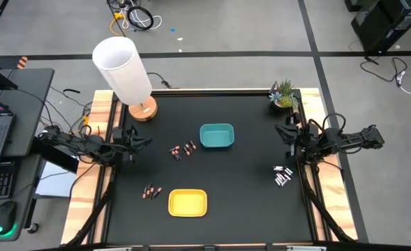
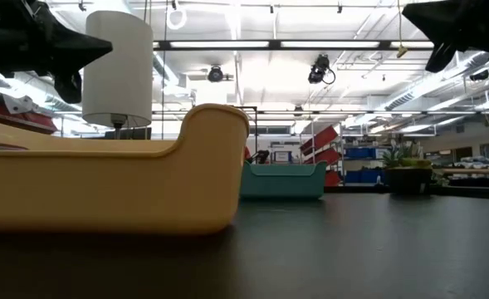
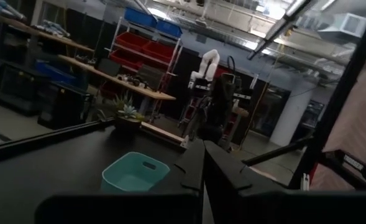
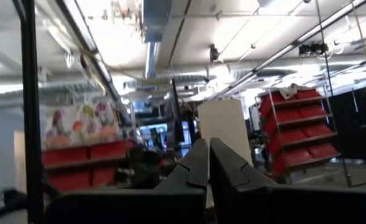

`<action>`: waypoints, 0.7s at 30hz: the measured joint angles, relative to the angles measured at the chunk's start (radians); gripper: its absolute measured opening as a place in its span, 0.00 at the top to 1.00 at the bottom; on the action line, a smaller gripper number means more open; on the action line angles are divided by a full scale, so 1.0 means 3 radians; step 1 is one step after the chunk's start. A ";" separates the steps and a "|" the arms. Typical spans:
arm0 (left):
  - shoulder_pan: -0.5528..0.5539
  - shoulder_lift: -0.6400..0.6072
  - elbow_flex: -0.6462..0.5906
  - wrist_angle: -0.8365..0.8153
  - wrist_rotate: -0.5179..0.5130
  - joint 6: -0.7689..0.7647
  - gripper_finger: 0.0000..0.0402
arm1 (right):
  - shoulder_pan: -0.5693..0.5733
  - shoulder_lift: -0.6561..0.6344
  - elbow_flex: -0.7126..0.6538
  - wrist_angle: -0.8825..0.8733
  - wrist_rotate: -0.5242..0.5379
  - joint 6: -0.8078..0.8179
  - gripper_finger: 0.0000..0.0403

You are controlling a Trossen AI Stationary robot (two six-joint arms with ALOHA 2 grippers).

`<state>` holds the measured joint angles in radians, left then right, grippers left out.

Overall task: Sort batteries
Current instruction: Put the silver battery into the blue bin

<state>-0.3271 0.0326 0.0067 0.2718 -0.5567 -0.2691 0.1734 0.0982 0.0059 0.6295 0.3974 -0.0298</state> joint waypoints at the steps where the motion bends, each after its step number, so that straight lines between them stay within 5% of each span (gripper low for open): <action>1: 0.0000 0.0000 0.0001 0.0000 0.0000 0.0000 0.95 | 0.0000 0.0000 0.0000 0.0010 0.0002 0.0030 0.98; 9: 0.0000 0.0000 0.0000 -0.0034 -0.0101 0.0384 0.95 | -0.0004 0.0018 0.0007 -0.0393 -0.0071 0.0352 0.96; 15: 0.0000 0.0000 0.0001 0.0000 -0.0137 0.0609 0.95 | -0.0004 0.0340 0.0423 -0.1048 -0.0056 0.0403 0.95; 21: 0.0000 0.0000 0.0001 0.0078 -0.0638 0.0594 0.92 | -0.0004 0.0924 0.0524 -0.0382 -0.0018 0.0112 0.95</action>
<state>-0.3271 0.0326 0.0070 0.2952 -0.7481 -0.0909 0.1722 0.3754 0.1631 0.5150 0.3921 0.0038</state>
